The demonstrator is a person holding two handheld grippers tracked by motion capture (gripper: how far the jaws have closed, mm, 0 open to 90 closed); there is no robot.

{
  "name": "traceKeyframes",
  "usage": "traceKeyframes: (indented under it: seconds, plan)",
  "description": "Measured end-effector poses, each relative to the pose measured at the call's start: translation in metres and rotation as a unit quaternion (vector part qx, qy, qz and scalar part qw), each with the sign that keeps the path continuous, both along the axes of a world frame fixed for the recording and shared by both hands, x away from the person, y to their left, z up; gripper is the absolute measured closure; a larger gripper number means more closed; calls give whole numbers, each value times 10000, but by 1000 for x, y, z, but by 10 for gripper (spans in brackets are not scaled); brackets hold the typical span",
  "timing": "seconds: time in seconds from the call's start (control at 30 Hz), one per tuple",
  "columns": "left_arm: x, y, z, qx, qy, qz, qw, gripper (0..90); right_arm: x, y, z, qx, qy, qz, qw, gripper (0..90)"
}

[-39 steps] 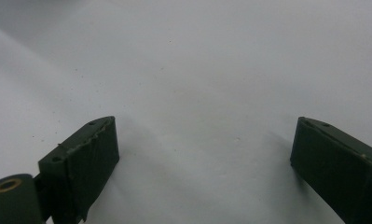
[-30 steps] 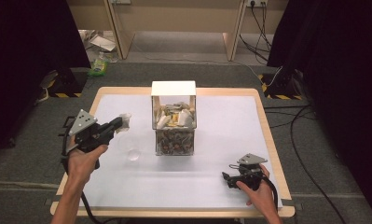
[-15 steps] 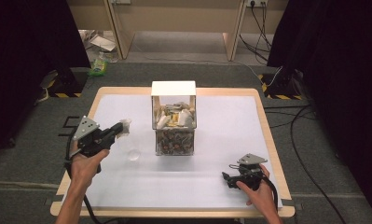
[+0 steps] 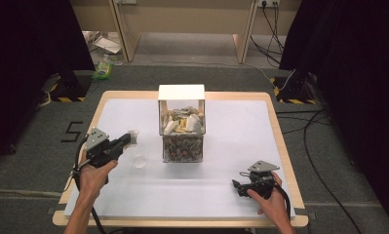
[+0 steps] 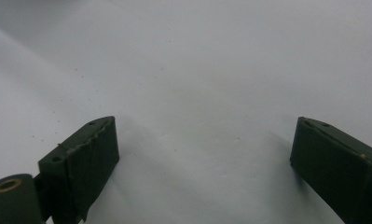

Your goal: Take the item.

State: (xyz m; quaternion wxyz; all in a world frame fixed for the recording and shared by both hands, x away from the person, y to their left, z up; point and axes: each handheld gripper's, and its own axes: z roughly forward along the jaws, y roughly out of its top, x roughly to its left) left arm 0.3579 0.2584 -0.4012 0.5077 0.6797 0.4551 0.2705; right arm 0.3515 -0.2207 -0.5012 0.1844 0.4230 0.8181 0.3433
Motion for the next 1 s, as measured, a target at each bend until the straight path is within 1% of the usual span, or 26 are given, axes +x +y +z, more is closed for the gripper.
traceKeyframes:
  seconds: [0.4,0.5,0.57,0.73,0.8,0.93,1.0]
  plan:
    - [3,-4,-17,161,212,6,9996,887,0,0,0,-2,-1,2,10000,83]
    - [6,-6,-20,232,285,-2,9993,887,0,0,0,-5,-3,2,10000,83]
    - [7,-6,-21,223,320,20,9992,886,0,0,0,15,17,-17,10000,83]
    - [9,-6,-26,298,459,34,9985,879,0,0,0,10,10,-8,10000,83]
    - [9,-5,-27,290,484,55,9984,861,0,0,0,3,1,-2,10000,83]
    - [9,-5,-24,288,469,33,9985,783,0,0,0,11,18,-13,10000,83]
    - [9,-5,-22,323,445,21,9985,772,0,0,0,12,18,-13,10000,83]
